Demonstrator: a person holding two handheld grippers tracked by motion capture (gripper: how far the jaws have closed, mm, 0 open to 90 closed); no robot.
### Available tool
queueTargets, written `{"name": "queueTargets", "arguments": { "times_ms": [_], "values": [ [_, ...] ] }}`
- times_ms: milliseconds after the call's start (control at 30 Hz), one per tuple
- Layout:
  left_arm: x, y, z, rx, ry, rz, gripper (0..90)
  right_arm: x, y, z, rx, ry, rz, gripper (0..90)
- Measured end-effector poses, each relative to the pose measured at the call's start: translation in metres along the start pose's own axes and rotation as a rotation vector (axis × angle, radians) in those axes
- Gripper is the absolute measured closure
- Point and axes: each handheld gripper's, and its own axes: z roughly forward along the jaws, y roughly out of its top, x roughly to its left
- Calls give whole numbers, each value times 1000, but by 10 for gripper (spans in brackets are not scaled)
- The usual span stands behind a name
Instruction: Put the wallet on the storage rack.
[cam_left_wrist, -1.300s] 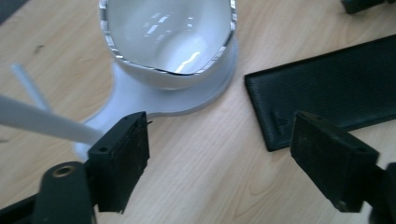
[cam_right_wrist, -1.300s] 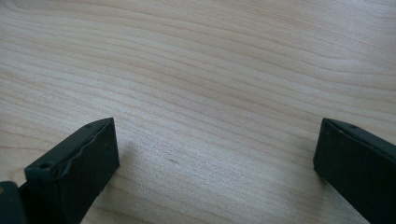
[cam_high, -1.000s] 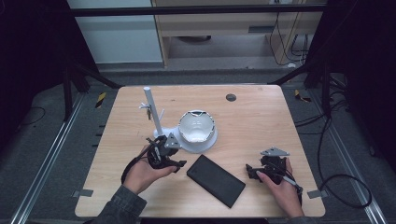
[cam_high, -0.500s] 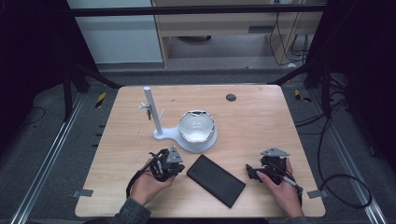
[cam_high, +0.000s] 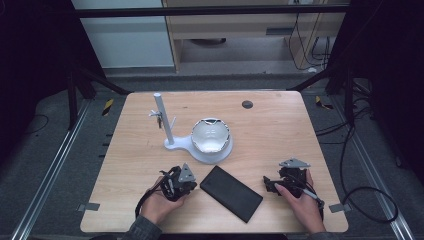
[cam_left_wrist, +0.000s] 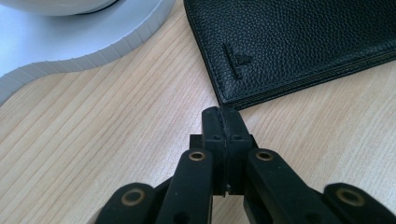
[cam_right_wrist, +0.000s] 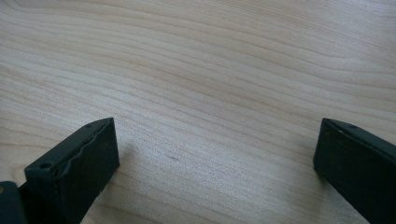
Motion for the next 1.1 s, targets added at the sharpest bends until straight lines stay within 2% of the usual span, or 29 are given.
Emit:
{"name": "queueTargets", "arguments": {
  "times_ms": [300, 333, 400, 1100],
  "values": [
    [0, -1, 5, 20, -9, 11, 898, 0, 0, 0, 0, 0, 0, 5],
    [-1, -1, 7, 14, -9, 1, 898, 0, 0, 0, 0, 0, 0, 5],
    [0, -1, 7, 33, -8, 15, 898, 0, 0, 0, 0, 0, 0, 5],
    [0, 2, 16, 42, -1, 23, 898, 0, 0, -1, 2, 5, 6, 5]
  ]
}}
